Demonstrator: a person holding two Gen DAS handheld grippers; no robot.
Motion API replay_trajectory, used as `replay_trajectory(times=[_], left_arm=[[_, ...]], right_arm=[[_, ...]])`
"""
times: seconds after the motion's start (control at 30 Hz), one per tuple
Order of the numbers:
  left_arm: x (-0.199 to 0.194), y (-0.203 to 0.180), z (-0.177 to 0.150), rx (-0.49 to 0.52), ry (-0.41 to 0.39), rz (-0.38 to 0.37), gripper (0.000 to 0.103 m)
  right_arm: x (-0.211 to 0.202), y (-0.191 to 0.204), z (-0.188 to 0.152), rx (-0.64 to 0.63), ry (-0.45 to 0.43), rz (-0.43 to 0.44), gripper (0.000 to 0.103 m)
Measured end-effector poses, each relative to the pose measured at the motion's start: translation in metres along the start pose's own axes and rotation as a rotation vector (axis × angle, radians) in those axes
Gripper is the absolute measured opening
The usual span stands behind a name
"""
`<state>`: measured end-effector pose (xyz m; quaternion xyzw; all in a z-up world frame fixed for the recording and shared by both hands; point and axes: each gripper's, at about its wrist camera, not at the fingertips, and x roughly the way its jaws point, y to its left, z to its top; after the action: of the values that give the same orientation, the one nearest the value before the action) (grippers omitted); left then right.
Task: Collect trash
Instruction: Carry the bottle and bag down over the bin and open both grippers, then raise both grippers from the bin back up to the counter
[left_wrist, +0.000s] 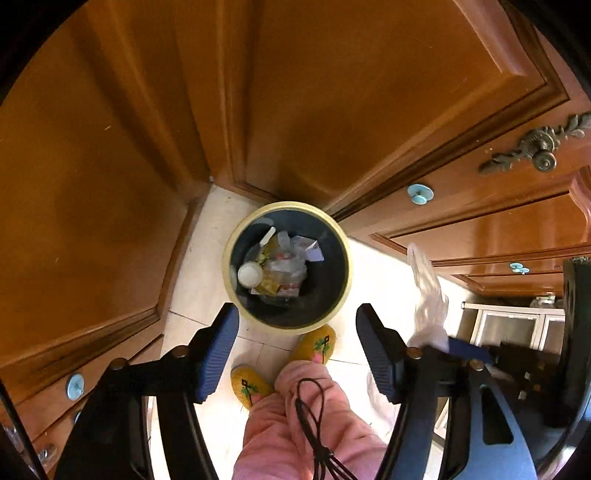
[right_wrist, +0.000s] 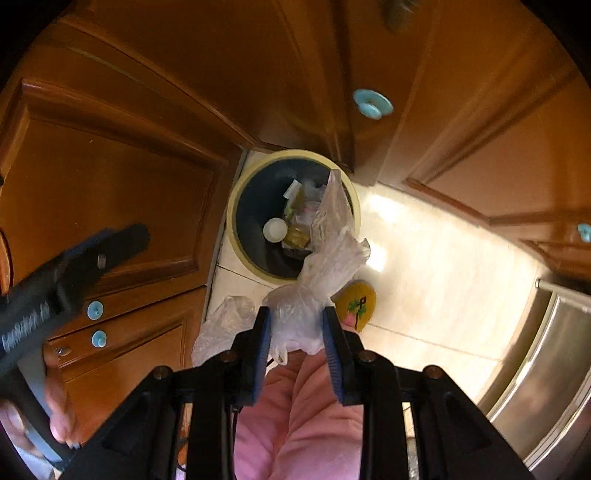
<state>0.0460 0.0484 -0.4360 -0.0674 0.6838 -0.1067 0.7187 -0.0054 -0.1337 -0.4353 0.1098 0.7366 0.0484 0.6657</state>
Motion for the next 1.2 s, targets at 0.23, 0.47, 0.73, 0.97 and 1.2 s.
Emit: replay_trajectory(times=[0.23, 0.47, 0.73, 0.97, 1.2], left_arm=[[-0.015, 0.025, -0.020, -0.040, -0.008, 0.053, 0.066], [-0.038, 0.046, -0.029, -0.093, -0.057, 0.083, 0.076], [-0.059, 0.047, -0.026, -0.093, -0.096, 0.102, 0.077], [-0.084, 0.035, -0.024, -0.051, -0.124, 0.105, 0.077], [-0.130, 0.019, -0.022, 0.012, -0.171, 0.088, 0.077]], right_arm=[[-0.002, 0.020, 0.016, -0.028, 0.000, 0.016, 0.031], [-0.014, 0.027, 0.019, -0.021, -0.049, 0.017, 0.053], [-0.029, 0.023, 0.009, 0.038, -0.055, 0.035, 0.054], [-0.052, 0.030, -0.008, 0.061, -0.067, 0.039, 0.054], [-0.084, 0.035, -0.023, 0.090, -0.093, 0.039, 0.054]])
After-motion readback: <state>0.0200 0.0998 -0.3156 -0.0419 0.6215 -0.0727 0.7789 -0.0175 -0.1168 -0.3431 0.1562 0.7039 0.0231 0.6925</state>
